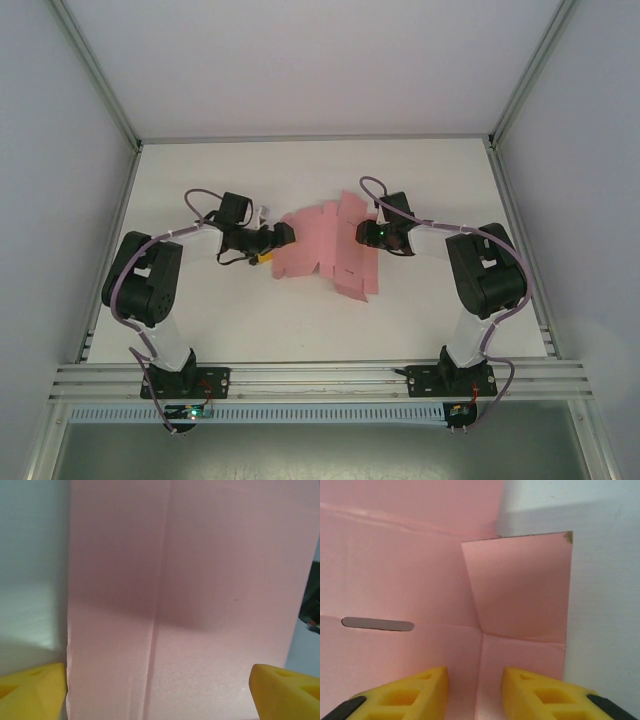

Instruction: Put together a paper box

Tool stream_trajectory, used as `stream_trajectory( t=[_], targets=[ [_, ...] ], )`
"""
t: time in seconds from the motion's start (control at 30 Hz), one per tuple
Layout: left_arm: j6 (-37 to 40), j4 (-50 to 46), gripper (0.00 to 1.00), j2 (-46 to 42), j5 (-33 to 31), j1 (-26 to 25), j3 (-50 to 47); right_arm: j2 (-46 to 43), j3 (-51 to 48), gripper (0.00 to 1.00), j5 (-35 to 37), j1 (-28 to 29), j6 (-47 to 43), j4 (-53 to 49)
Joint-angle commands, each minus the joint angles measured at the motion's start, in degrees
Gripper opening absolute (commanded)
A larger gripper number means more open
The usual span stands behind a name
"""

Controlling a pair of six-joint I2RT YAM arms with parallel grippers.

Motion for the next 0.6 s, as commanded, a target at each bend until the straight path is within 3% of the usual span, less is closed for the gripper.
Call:
stream_trajectory(
  t=[0.0, 0.47, 0.57],
  targets=[
    [-2.14, 9.75, 0.92, -2.56, 7.45, -1.58, -0.84, 4.51, -3.94, 0.40, 0.74, 0.05, -1.14, -8.67],
    [-5.90, 22.10, 0.92, -12.65, 5.65, -1.58, -6.16, 4.19, -5.23, 0.39, 0.77, -0.18, -2.30, -6.32],
    [-3.29, 17.90, 0.87, -12.83, 2.23, -1.63, -4.94, 4.26, -5.47, 0.39, 0.33, -0.11, -2.35, -5.59]
  ],
)
